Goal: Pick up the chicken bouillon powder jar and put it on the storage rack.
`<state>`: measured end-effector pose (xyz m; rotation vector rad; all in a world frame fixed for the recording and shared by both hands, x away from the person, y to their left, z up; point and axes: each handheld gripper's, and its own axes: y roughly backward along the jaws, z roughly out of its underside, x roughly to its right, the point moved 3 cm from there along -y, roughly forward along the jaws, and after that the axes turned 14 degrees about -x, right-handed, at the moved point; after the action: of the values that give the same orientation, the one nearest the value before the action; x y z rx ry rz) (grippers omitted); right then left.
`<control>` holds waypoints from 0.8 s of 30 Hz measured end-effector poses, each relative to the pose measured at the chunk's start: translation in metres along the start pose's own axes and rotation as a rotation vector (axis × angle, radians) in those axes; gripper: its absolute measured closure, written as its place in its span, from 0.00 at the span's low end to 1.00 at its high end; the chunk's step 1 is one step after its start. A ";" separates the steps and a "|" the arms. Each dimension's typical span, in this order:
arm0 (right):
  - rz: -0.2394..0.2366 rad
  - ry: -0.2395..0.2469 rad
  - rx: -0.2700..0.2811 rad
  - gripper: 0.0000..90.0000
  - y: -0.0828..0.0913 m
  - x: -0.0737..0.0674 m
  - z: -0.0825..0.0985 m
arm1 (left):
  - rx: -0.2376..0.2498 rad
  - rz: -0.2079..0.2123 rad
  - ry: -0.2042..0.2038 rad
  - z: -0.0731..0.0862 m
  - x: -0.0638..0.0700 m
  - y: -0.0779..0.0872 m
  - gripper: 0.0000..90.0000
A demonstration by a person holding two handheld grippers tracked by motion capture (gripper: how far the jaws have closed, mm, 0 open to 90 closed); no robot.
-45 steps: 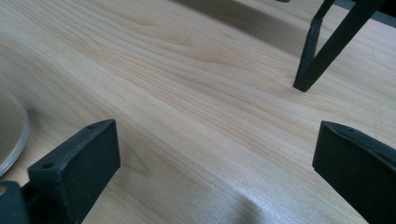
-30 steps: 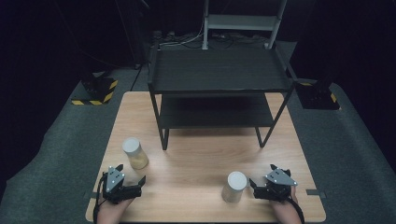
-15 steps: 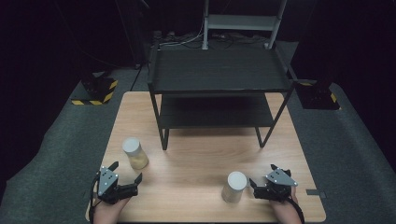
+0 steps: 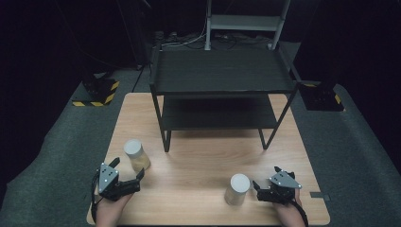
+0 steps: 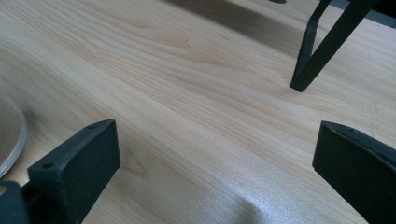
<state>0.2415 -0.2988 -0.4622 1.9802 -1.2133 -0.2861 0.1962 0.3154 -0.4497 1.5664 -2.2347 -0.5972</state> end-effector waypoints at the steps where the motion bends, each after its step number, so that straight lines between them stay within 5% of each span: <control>1: 0.000 0.001 -0.001 0.00 0.000 0.000 0.000 | -0.001 0.000 0.006 -0.001 -0.001 -0.001 0.00; 24: -0.002 0.004 -0.002 0.00 0.000 0.000 0.000 | -0.030 0.006 -0.029 -0.022 -0.019 -0.025 0.01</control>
<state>0.2417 -0.2987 -0.4620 1.9796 -1.2084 -0.2832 0.2340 0.3227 -0.4447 1.5457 -2.2398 -0.6528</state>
